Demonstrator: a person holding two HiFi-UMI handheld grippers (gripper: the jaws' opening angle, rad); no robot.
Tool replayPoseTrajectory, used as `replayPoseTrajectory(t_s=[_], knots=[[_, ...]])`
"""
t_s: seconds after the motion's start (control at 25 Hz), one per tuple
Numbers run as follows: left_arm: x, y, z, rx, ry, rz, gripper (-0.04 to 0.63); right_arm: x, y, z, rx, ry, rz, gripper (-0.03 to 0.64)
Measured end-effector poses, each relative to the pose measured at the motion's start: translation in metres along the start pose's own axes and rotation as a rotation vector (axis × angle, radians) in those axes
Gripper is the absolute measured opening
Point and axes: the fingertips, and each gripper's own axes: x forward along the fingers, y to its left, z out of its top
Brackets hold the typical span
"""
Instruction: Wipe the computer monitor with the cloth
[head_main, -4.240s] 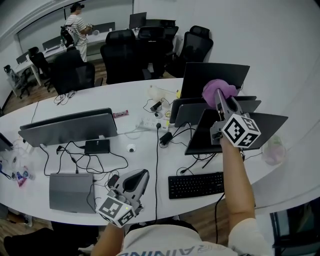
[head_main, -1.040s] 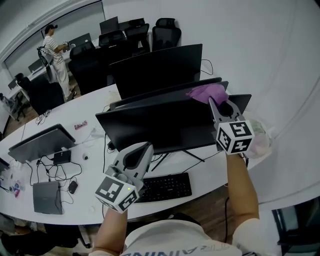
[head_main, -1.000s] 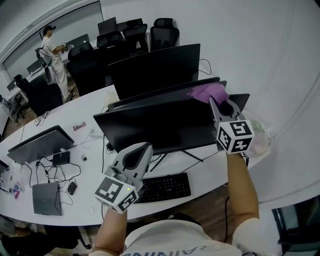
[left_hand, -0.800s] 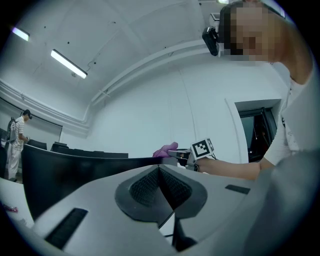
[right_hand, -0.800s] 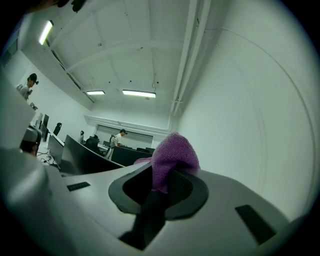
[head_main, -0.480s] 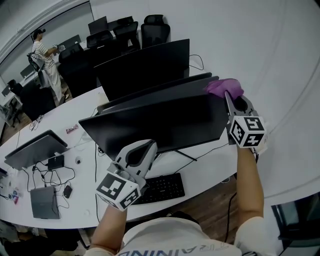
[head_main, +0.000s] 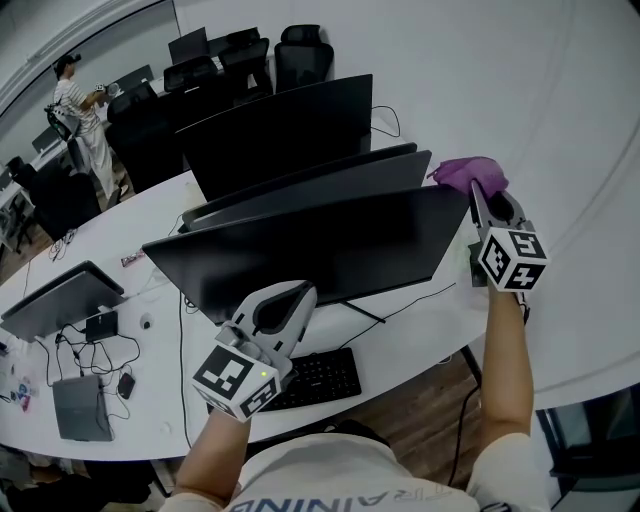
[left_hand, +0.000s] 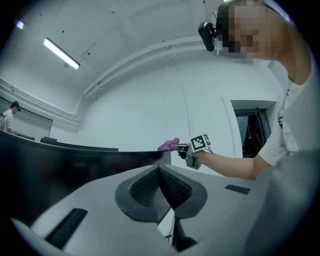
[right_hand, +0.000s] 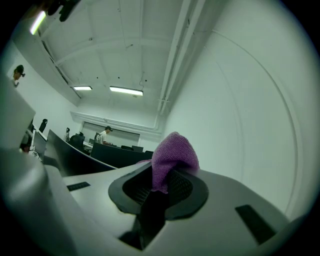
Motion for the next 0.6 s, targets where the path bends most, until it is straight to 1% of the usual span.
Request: replayPoseTrajectory(t_s=[0.36, 0.48, 0.6], knots=[[-0.009, 0.010, 0.000, -0.018, -0.013, 0.015, 0.009, -0.001, -0.034, -0.003, 0.007, 0.015, -0.075, 0.064], [-0.010, 0.010, 0.001, -0.018, -0.019, 0.017, 0.009, -0.005, -0.050, 0.001, 0.025, 0.003, -0.110, 0.064], [-0.008, 0.008, 0.000, -0.021, -0.016, 0.012, 0.009, -0.006, -0.059, 0.005, 0.039, -0.009, -0.125, 0.064]])
